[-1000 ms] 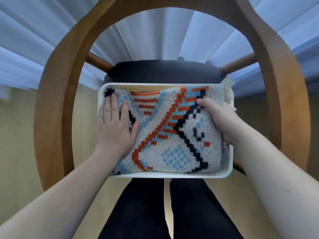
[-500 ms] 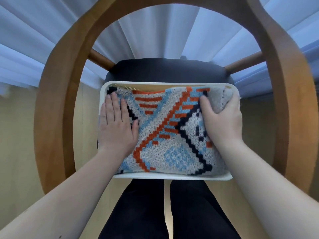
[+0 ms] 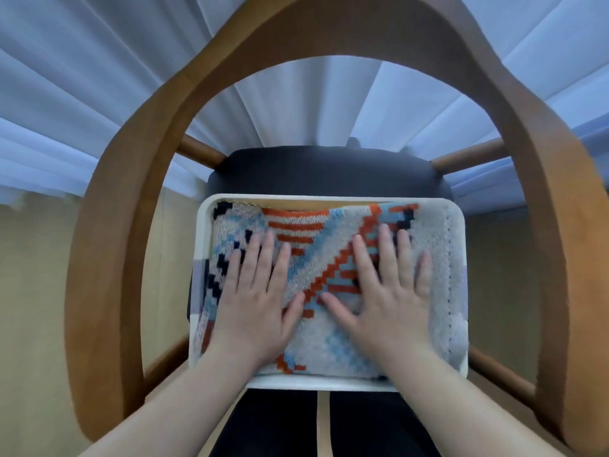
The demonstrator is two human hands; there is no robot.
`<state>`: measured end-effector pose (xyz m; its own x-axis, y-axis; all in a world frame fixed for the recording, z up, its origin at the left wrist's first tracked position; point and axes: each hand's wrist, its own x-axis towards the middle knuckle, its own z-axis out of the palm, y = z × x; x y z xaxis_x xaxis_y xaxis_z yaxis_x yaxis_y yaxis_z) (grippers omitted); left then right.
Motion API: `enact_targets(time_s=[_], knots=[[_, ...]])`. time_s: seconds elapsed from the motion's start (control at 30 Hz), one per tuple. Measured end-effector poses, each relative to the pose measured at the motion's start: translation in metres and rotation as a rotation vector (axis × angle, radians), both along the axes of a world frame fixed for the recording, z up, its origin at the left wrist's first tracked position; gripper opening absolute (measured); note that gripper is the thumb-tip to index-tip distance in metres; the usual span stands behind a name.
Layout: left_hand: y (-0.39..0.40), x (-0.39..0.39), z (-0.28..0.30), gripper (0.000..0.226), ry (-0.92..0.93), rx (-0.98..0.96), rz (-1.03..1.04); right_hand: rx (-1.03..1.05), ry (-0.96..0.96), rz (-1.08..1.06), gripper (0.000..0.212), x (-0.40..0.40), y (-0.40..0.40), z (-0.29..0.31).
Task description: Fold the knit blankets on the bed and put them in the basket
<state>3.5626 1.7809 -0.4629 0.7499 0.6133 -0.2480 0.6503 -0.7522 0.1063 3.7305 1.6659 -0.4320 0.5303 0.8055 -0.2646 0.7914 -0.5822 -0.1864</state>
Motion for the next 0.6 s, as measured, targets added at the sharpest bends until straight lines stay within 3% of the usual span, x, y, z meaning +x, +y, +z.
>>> enact_targets(time_s=[0.1, 0.2, 0.37, 0.53, 0.6], knots=[[0.022, -0.004, -0.018, 0.084, 0.134, 0.014, 0.093, -0.192, 0.155, -0.189, 0.117, 0.035, 0.004, -0.022], [0.025, -0.006, -0.032, 0.086, 0.184, 0.038, 0.122, -0.178, 0.205, -0.184, 0.122, 0.044, 0.004, -0.032], [0.028, -0.003, -0.041, 0.086, 0.204, 0.005, 0.118, -0.184, 0.258, -0.212, 0.119, 0.044, 0.006, -0.05], [0.023, -0.003, -0.032, 0.085, 0.106, 0.012, 0.059, 0.012, 0.052, -0.064, 0.104, 0.033, -0.006, -0.05], [0.027, -0.004, -0.037, 0.086, 0.118, -0.005, 0.05, -0.022, 0.06, -0.036, 0.098, 0.034, -0.01, -0.06]])
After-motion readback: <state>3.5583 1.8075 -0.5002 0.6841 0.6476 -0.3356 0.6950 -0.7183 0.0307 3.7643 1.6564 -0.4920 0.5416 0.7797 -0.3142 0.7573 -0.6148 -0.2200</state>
